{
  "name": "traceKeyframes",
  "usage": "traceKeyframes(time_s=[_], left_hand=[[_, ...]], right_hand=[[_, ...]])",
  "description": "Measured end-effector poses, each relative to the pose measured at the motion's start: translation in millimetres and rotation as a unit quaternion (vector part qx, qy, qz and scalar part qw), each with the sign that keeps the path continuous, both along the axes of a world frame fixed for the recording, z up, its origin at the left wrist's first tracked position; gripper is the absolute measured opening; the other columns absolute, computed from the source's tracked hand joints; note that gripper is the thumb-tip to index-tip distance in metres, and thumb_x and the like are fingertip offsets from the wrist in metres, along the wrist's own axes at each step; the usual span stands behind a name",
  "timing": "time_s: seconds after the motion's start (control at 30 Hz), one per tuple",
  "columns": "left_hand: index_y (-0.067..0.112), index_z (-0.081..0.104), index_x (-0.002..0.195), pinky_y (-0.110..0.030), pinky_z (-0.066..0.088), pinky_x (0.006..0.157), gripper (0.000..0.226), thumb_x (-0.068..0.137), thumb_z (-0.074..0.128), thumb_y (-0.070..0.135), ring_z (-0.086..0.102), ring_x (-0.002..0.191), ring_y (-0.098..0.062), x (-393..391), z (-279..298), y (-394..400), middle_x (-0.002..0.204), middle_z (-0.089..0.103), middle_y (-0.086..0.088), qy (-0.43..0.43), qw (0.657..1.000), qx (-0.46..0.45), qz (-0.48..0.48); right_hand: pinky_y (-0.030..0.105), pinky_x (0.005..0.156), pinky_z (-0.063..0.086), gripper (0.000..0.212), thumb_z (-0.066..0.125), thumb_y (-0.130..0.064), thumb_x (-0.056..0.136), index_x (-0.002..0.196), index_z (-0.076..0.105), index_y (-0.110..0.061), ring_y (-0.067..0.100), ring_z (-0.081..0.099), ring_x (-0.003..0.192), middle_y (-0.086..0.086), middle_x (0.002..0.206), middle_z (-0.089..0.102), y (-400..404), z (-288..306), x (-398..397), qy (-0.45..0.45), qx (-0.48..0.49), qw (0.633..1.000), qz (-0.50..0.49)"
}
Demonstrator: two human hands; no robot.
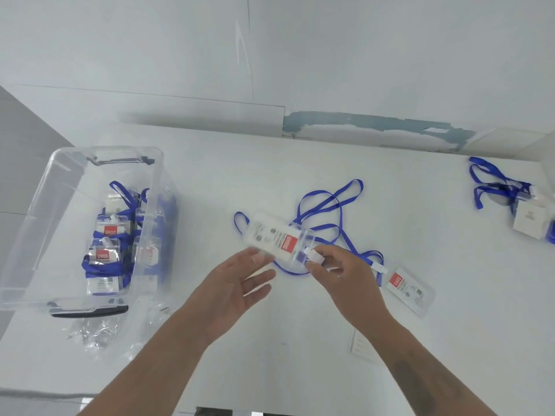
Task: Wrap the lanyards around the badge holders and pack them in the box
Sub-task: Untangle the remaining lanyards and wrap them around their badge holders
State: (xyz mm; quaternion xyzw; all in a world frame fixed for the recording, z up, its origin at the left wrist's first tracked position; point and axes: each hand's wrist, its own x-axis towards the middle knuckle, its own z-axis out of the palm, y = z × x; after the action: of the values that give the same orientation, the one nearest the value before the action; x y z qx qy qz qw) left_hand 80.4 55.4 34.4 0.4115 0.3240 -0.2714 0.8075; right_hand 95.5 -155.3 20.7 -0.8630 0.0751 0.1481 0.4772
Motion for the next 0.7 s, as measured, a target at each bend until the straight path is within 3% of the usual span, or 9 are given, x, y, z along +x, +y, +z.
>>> traceKeyframes(time_s=[0.1, 0.2, 0.37, 0.5, 0.6, 0.7], left_hand=[[0.018, 0.065, 0.119, -0.042, 0.048, 0.102, 0.042, 0.078, 0.072, 0.026, 0.067, 0.107, -0.021, -8, 6, -25, 0.116, 0.073, -0.001, -0.016, 0.997, 0.039, -0.071], [0.013, 0.063, 0.12, -0.038, 0.052, 0.097, 0.032, 0.089, 0.069, 0.02, 0.072, 0.096, -0.019, -10, 3, -43, 0.106, 0.075, -0.006, -0.004, 0.992, 0.116, -0.047], [0.011, 0.068, 0.114, -0.036, 0.056, 0.087, 0.031, 0.087, 0.07, 0.026, 0.07, 0.083, -0.025, 2, -4, -29, 0.108, 0.074, -0.012, 0.082, 0.994, -0.029, 0.068], [0.006, 0.071, 0.099, -0.028, 0.06, 0.065, 0.02, 0.08, 0.071, 0.014, 0.067, 0.073, -0.022, 15, -8, -9, 0.099, 0.069, -0.014, 0.086, 0.995, -0.016, 0.046], [0.009, 0.072, 0.09, -0.022, 0.054, 0.055, 0.009, 0.084, 0.067, 0.004, 0.059, 0.06, -0.014, 18, -9, 11, 0.091, 0.066, -0.01, 0.056, 0.997, 0.037, -0.027], [0.008, 0.077, 0.095, -0.024, 0.057, 0.06, 0.016, 0.082, 0.07, 0.005, 0.064, 0.069, -0.017, 13, -4, 20, 0.095, 0.074, -0.011, 0.034, 0.983, 0.08, -0.164]], right_hand=[[0.02, 0.079, 0.05, 0.015, 0.071, -0.038, 0.085, 0.086, 0.059, -0.047, -0.008, 0.062, 0.084, -0.029, 0.083, 0.067, 16, 1, -15, -0.004, -0.001, 1.0, -0.006], [0.019, 0.077, 0.051, 0.005, 0.065, -0.041, 0.089, 0.09, 0.062, -0.045, 0.001, 0.064, 0.084, -0.023, 0.085, 0.068, 23, 0, -26, -0.007, 0.001, 1.0, 0.002], [0.01, 0.073, 0.047, 0.011, 0.064, -0.031, 0.091, 0.094, 0.066, -0.041, 0.002, 0.063, 0.082, -0.017, 0.083, 0.071, 11, 11, -24, 0.048, 0.036, 0.994, 0.089], [0.013, 0.071, 0.046, 0.005, 0.061, -0.033, 0.092, 0.093, 0.065, -0.037, -0.002, 0.06, 0.07, -0.014, 0.075, 0.068, -3, 22, -16, 0.114, 0.047, 0.98, 0.159], [0.014, 0.068, 0.047, 0.007, 0.064, -0.031, 0.091, 0.094, 0.069, -0.035, 0.001, 0.058, 0.066, -0.008, 0.074, 0.067, -15, 28, -8, 0.11, 0.062, 0.985, 0.119], [0.01, 0.062, 0.045, 0.009, 0.062, -0.028, 0.093, 0.098, 0.07, -0.03, 0.001, 0.054, 0.062, -0.007, 0.071, 0.063, -22, 25, -2, 0.069, 0.071, 0.994, 0.039]])
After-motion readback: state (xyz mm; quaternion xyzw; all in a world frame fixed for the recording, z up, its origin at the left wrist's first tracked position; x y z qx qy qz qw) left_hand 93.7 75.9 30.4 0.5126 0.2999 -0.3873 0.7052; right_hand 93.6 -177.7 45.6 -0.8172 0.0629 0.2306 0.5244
